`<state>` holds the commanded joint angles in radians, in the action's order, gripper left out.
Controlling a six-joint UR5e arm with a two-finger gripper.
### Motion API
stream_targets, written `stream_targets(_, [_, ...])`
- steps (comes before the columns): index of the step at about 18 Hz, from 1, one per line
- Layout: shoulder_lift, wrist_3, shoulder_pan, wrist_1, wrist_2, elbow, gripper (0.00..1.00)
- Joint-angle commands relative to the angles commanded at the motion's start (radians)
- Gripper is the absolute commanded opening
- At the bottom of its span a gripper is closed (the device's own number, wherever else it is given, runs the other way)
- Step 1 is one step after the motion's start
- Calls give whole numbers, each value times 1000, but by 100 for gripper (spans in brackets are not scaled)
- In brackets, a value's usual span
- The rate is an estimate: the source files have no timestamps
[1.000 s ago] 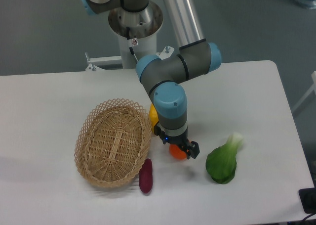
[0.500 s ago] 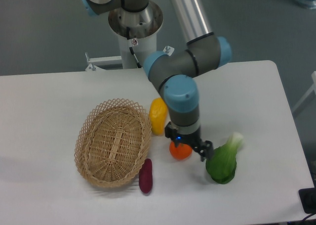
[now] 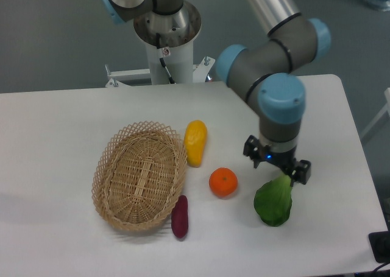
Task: Place the orange on the table
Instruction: 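Lift the open gripper up and away from the orange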
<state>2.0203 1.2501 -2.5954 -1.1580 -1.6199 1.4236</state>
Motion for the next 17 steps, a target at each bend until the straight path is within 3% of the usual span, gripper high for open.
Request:
stream_targets(6, [12,25,-46,-34,47,-49,100])
stream_targets(8, [9,90,-57,-37,66,-48,100])
stream_targets(17, [2,100,-54,-17,57,-8,100])
